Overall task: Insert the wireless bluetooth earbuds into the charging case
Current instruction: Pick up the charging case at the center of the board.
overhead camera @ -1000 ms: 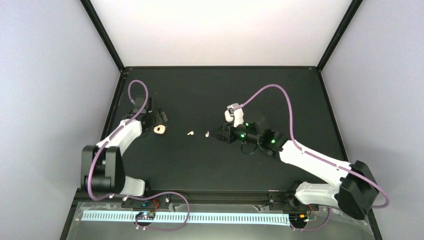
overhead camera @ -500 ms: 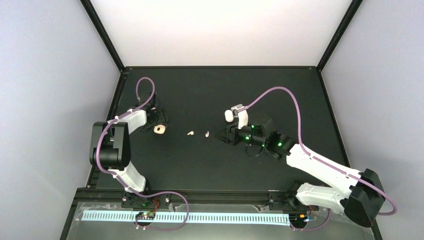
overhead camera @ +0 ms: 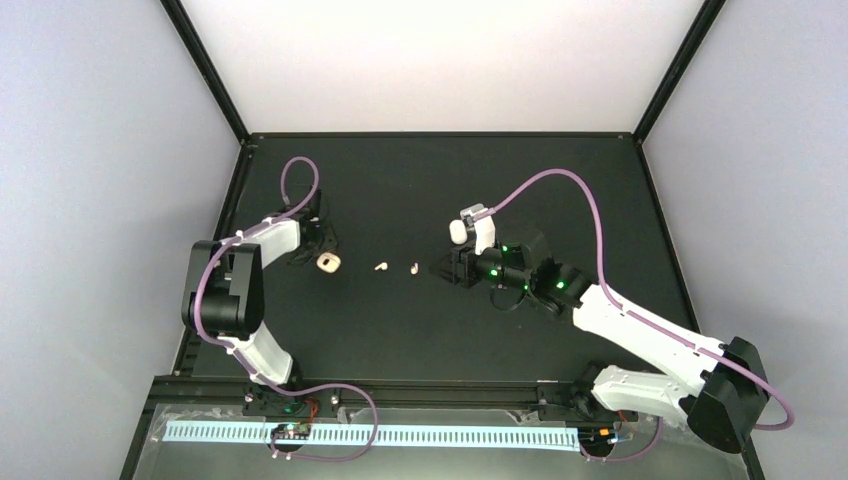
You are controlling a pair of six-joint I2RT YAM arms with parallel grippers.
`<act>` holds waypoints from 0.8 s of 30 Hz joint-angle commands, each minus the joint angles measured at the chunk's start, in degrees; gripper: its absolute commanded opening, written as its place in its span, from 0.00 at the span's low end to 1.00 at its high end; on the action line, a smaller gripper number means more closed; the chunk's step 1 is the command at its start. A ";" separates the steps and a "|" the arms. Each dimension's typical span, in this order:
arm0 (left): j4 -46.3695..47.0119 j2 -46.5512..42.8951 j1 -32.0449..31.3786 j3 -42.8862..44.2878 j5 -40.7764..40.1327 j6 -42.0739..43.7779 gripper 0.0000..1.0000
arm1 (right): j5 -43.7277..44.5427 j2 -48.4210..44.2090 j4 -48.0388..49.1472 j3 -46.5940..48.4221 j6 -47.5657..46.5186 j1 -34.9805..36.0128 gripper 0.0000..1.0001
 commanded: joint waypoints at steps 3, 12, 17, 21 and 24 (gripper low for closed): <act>-1.77 -3.16 -4.77 -2.81 1.30 -2.72 0.44 | 1.19 -0.38 0.22 -0.40 -0.87 0.34 0.54; 0.44 -11.55 -13.74 -14.08 3.41 -13.06 0.44 | 0.81 1.95 0.66 -1.30 -0.94 0.37 0.54; 1.39 -17.30 -20.49 -19.42 3.40 -20.94 0.44 | -0.73 3.65 1.72 -2.73 -0.83 0.48 0.54; 0.92 -20.14 -28.02 -19.93 1.88 -26.40 0.45 | -0.53 5.84 1.47 -3.56 -1.94 2.07 0.54; -0.97 -22.51 -29.84 -18.98 1.01 -27.39 0.55 | -0.37 7.42 1.32 -4.22 -2.86 3.81 0.54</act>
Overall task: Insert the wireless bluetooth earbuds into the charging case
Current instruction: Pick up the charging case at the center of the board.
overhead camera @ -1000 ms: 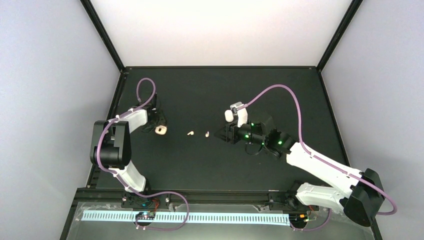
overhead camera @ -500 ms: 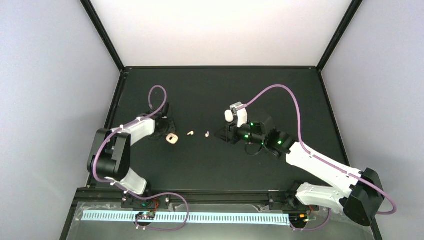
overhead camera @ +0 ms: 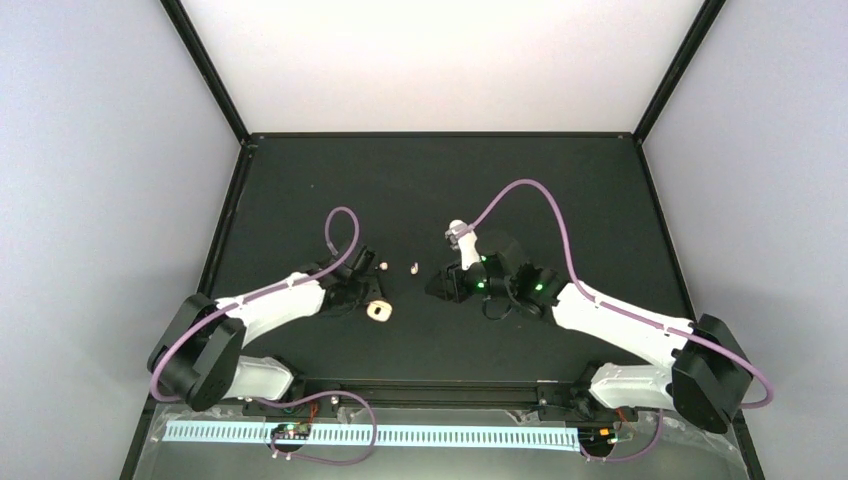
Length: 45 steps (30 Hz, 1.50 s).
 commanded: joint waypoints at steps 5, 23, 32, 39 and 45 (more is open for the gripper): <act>-11.06 -12.02 -2.19 4.60 -5.42 -2.07 0.92 | 1.01 4.31 -0.03 -0.51 -4.87 5.24 0.54; -26.95 -58.90 -2.13 11.35 -18.60 11.80 0.99 | 7.04 32.34 -5.96 21.78 -16.10 15.18 0.91; -26.83 -60.37 -2.13 12.19 -18.03 14.91 0.99 | 10.39 43.45 -14.12 33.56 -20.22 15.46 0.85; -25.61 -60.44 -2.06 10.97 -17.41 15.59 0.99 | 12.10 46.71 -15.79 35.54 -21.57 15.80 0.78; -25.78 -60.77 -2.12 10.17 -17.38 15.60 0.99 | 12.80 48.34 -15.57 35.04 -22.21 16.68 0.72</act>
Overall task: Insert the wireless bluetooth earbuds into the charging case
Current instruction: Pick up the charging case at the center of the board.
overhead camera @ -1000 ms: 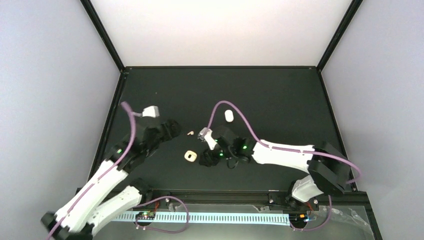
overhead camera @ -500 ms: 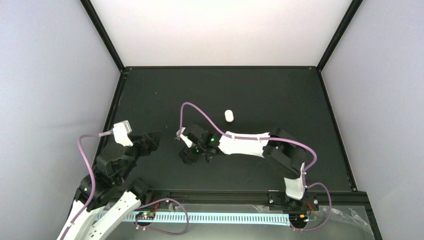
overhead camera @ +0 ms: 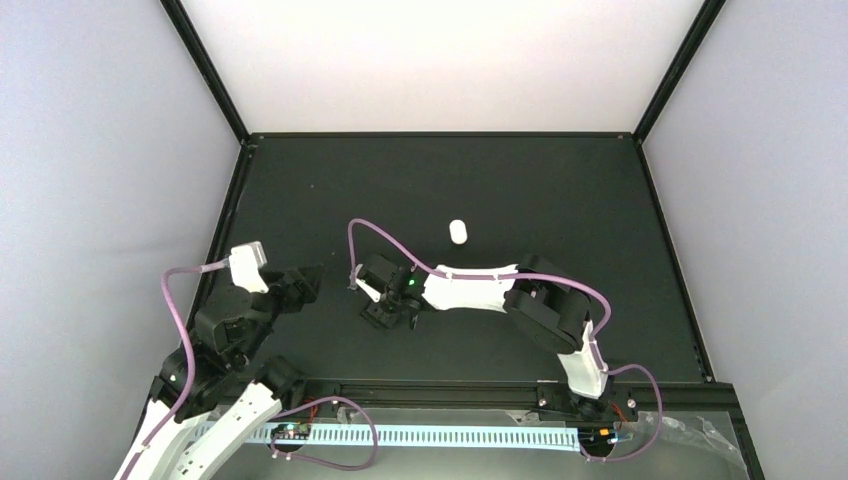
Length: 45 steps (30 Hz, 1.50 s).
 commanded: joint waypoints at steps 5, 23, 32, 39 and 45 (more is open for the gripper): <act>0.01 -0.78 0.00 -0.83 0.69 1.10 0.99 | 2.04 1.74 0.25 0.72 -1.40 1.23 0.68; 1.20 -0.99 -0.03 -2.64 2.72 1.01 0.99 | 6.07 -7.02 6.66 -7.14 -0.80 1.41 0.39; 17.38 1.67 -0.02 -8.82 18.27 2.19 0.99 | 10.70 -38.75 10.75 -27.21 -1.22 1.49 0.37; 41.19 13.59 0.01 -12.75 45.43 -2.15 0.99 | 14.02 -58.52 3.72 -34.22 -6.14 2.20 0.36; 44.71 26.89 -0.82 -7.28 56.89 -2.23 0.98 | 18.16 -66.08 -0.24 -33.46 -10.05 2.97 0.35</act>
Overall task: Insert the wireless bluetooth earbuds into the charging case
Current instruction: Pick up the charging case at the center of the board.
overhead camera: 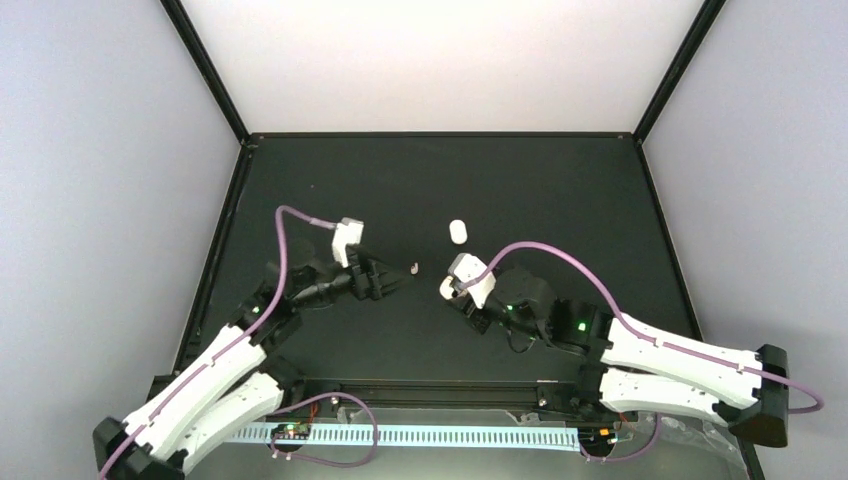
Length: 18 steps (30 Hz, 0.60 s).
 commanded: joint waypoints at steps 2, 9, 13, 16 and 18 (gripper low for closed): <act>6.38 9.71 -3.01 6.43 13.79 0.45 0.96 | 5.82 -3.71 -3.04 1.16 -4.73 1.14 0.35; 4.99 14.90 -7.77 9.85 10.28 0.50 0.92 | 10.03 -3.20 -2.63 3.16 -8.15 3.90 0.35; 3.95 16.24 -8.72 11.14 8.68 0.33 0.89 | 13.88 -1.82 -2.31 4.65 -10.13 7.00 0.35; 2.10 17.44 -9.05 12.34 7.39 0.50 0.86 | 15.90 -0.49 -1.48 5.43 -11.37 8.25 0.35; 1.24 18.31 -9.13 12.93 6.68 0.50 0.85 | 16.59 0.29 -0.66 5.97 -12.05 8.48 0.35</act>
